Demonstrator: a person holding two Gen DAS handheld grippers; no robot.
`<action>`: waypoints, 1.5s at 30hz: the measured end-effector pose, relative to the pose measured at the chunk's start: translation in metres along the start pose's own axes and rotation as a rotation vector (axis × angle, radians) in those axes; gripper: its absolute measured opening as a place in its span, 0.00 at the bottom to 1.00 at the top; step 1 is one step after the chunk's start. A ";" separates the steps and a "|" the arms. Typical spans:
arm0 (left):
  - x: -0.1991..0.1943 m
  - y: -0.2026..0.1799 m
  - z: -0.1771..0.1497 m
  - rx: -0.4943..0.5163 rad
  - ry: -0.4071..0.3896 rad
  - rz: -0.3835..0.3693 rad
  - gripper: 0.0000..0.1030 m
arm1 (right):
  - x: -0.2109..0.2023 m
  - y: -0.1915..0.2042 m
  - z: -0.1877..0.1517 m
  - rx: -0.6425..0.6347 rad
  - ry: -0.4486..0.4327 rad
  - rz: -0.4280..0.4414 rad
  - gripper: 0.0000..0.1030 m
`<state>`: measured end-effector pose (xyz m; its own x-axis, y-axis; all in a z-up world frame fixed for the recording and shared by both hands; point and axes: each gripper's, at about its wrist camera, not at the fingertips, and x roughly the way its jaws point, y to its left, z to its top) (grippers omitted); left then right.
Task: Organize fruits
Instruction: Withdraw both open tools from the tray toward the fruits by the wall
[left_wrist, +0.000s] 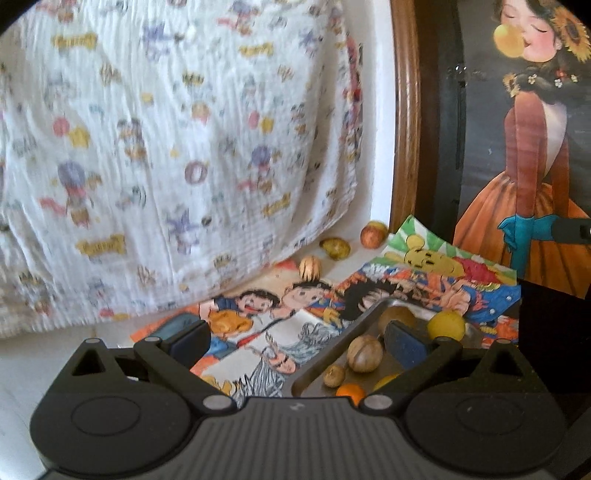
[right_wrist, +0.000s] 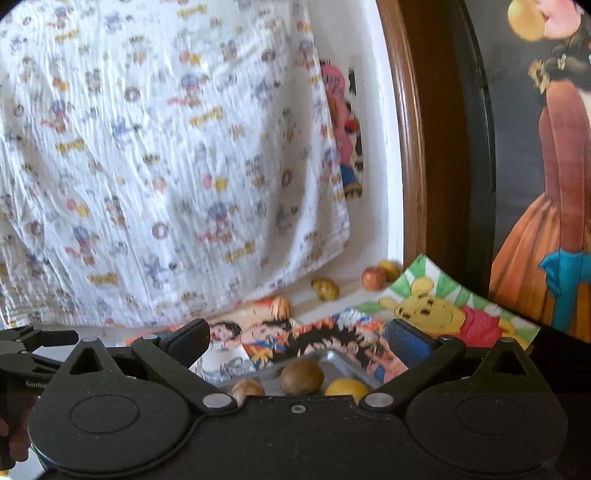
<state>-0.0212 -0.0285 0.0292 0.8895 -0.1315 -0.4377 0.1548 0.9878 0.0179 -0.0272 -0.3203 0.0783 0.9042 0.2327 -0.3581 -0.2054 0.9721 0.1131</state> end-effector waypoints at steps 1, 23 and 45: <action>-0.002 -0.001 0.003 0.004 -0.006 -0.001 1.00 | -0.004 0.000 0.004 -0.002 -0.012 -0.001 0.99; 0.107 -0.023 0.054 0.029 0.008 -0.052 1.00 | 0.084 -0.026 0.062 -0.101 0.018 -0.020 0.99; 0.232 -0.003 0.076 0.020 0.070 -0.046 1.00 | 0.222 -0.021 0.103 -0.174 0.066 0.034 0.99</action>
<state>0.2175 -0.0687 -0.0036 0.8492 -0.1694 -0.5002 0.2037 0.9789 0.0143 0.2168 -0.2921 0.0920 0.8705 0.2609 -0.4173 -0.3018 0.9528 -0.0339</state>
